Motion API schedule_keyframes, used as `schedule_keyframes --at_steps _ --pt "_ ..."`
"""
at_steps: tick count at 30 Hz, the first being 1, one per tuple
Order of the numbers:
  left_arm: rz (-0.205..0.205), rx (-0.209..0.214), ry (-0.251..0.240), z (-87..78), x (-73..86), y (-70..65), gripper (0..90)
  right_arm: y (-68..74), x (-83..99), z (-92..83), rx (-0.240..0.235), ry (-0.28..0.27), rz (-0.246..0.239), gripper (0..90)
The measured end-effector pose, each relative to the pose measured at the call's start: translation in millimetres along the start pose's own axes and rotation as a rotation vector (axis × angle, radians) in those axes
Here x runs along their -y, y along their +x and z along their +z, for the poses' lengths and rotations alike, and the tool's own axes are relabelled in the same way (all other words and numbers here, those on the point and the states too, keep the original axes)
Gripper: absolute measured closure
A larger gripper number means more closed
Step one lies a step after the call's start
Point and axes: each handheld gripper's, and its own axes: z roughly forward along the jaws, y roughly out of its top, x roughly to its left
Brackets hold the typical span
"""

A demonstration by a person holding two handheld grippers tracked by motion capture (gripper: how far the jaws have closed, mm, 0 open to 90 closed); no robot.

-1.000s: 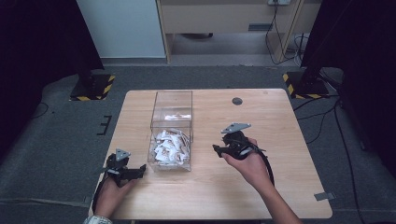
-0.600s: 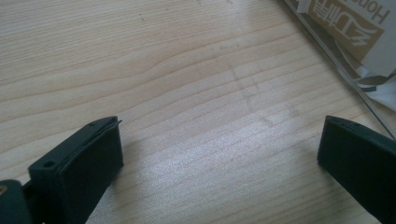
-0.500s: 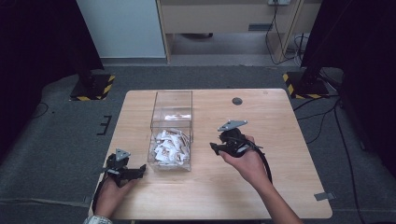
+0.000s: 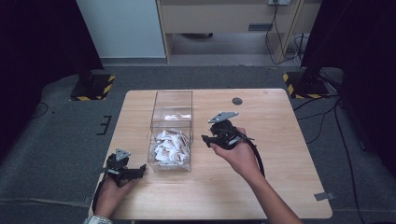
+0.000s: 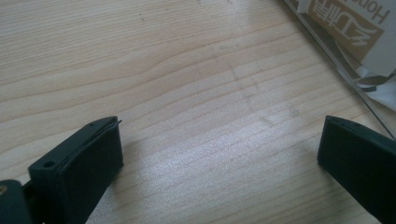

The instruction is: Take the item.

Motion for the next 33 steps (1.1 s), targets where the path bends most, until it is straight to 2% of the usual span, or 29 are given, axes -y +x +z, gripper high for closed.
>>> schedule_keyframes --at_steps 13,21,26,33 --pt "0.0 0.0 0.0 0.0 0.0 0.0 0.0 6.4 -20.7 3.2 -0.009 -0.012 -0.02 55.4" --pt "0.0 0.0 0.0 0.0 0.0 0.0 0.0 20.0 -27.5 16.3 -0.017 -0.01 -0.041 59.7" --pt "0.0 0.0 0.0 0.0 0.0 0.0 0.0 30.7 -30.3 27.8 -0.045 -0.002 -0.053 62.7" --pt "0.0 0.0 0.0 0.0 0.0 0.0 0.0 43.9 -29.8 40.5 -0.065 0.003 -0.06 62.3"
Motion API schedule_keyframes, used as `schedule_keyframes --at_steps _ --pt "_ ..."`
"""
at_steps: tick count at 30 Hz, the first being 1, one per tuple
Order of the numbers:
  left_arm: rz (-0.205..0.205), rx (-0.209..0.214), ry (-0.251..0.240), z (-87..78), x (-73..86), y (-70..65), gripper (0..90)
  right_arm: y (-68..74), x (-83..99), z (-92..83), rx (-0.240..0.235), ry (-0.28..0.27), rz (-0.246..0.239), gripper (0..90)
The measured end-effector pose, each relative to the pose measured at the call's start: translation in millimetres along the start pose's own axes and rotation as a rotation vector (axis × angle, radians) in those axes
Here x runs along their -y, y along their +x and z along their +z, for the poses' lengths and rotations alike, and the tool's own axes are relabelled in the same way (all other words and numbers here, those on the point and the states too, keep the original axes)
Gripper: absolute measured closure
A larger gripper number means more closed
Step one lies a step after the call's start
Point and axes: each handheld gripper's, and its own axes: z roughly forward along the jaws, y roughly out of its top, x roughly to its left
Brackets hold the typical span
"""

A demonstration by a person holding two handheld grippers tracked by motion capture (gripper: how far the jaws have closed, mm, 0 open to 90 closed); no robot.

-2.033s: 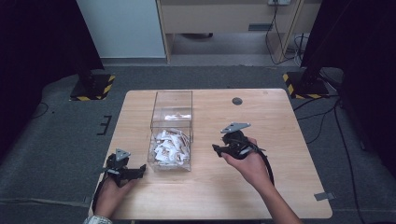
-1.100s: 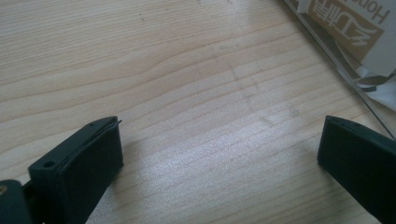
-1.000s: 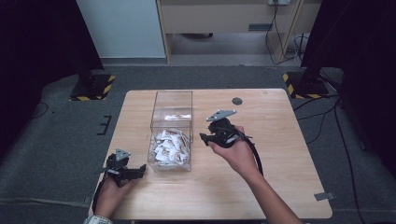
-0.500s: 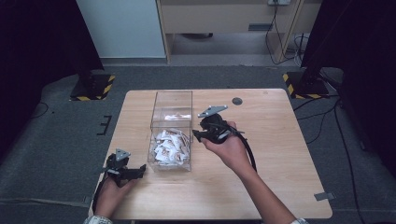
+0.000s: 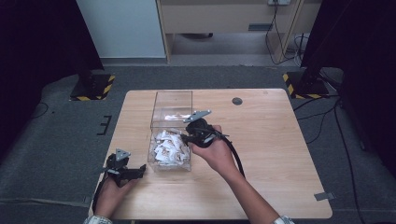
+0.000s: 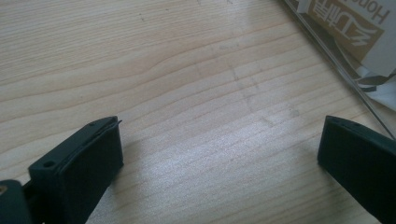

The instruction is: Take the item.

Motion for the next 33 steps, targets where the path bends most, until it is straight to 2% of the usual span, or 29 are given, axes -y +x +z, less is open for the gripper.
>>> schedule_keyframes --at_steps 12,19,33 --pt "0.0 0.0 0.0 0.0 0.0 0.0 0.0 8.1 -2.6 23.1 -0.014 0.021 0.01 61.0" --pt "0.0 0.0 0.0 0.0 0.0 0.0 0.0 14.4 -2.7 41.4 -0.013 0.041 0.0 61.6" --pt "0.001 0.0 0.0 -0.3 0.3 -0.2 0.0 13.3 3.9 49.0 -0.012 0.065 0.012 64.8"
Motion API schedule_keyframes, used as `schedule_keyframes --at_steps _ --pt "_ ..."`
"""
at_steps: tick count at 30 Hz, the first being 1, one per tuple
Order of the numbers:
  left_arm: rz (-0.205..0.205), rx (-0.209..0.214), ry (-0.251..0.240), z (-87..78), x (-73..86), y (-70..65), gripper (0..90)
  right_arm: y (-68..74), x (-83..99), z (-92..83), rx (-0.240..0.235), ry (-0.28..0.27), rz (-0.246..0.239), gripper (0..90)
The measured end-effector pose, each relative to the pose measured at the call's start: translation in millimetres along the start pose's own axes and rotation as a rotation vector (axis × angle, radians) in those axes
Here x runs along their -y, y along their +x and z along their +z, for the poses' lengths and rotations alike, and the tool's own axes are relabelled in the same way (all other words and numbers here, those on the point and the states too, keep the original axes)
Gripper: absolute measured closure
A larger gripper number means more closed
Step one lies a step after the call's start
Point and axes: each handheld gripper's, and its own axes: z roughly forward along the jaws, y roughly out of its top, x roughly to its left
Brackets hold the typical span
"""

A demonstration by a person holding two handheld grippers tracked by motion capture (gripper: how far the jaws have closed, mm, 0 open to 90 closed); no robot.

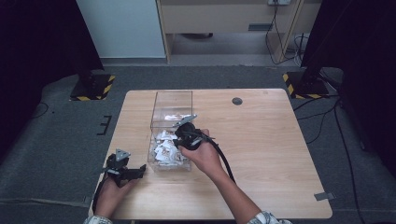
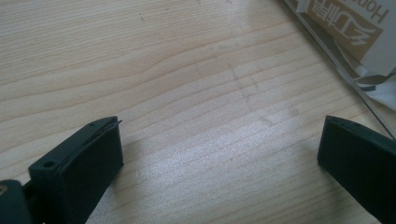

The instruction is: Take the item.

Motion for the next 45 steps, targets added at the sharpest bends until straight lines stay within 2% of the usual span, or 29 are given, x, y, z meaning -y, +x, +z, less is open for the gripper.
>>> schedule_keyframes --at_steps 11,19,23,24,27,30,35,42,45 --pt "0.0 0.001 0.0 -0.1 0.1 0.0 0.0 -0.4 1.8 4.4 0.01 0.023 -0.01 63.7" --pt "0.0 0.0 0.0 -0.1 0.1 0.0 0.0 -0.8 1.7 9.1 0.003 0.043 0.009 64.3" --pt "0.0 0.001 0.0 -0.1 0.0 0.0 0.0 0.2 2.1 12.0 0.0 0.058 0.0 73.7" --pt "0.0 0.0 0.0 0.1 0.0 0.0 0.0 0.2 2.1 12.0 0.0 0.058 0.0 73.7" --pt "0.0 0.0 0.0 0.4 -0.3 0.0 0.0 0.6 3.2 12.9 -0.004 0.066 -0.023 80.2" --pt "0.0 0.0 0.0 0.4 -0.3 0.0 0.0 -0.6 2.7 9.5 -0.013 0.044 -0.026 88.4" --pt "0.0 0.0 0.0 0.4 -0.4 0.0 0.0 -2.2 1.8 2.3 -0.023 0.031 -0.014 89.0" --pt "0.0 0.0 0.0 0.4 -0.4 0.0 0.0 -6.6 -1.1 -11.5 -0.059 -0.039 0.011 89.0" --pt "0.0 0.0 0.0 0.4 -0.4 0.0 0.0 -7.4 -2.3 -14.3 -0.064 -0.046 0.015 89.0"
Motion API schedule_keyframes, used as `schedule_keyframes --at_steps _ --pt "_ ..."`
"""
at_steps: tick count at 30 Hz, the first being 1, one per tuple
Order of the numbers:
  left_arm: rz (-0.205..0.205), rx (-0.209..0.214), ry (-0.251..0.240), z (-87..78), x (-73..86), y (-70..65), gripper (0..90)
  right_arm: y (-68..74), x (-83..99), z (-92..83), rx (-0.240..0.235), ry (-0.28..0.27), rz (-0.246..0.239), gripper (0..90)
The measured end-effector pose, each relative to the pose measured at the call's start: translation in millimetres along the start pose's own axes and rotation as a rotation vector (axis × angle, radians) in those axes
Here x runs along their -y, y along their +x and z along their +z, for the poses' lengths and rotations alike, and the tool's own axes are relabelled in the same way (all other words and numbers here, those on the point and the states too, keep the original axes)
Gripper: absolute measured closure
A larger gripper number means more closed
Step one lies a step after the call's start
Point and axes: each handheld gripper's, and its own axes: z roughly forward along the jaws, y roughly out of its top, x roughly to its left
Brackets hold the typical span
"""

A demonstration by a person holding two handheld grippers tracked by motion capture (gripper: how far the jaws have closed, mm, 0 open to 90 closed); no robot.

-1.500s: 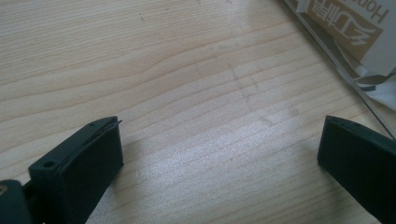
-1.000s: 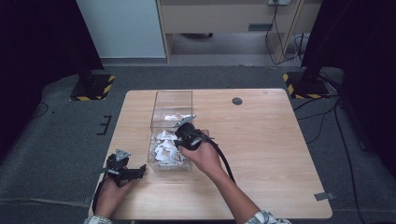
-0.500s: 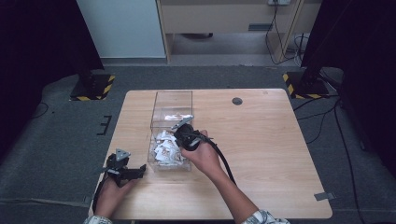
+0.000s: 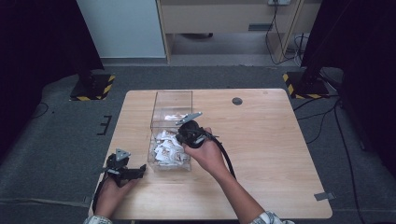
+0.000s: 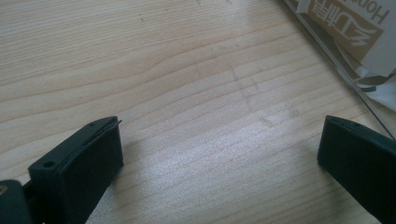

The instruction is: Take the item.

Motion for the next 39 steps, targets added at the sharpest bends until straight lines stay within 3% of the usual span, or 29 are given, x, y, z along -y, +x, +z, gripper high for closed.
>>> schedule_keyframes --at_steps 9,39 --pt "0.0 0.0 0.0 0.1 0.0 0.0 0.0 -1.6 -9.6 -14.8 -0.008 -0.06 -0.005 88.9" --pt "0.002 0.003 0.0 0.4 -0.4 0.3 0.0 -6.2 -17.0 -42.8 0.003 -0.108 -0.012 89.5"
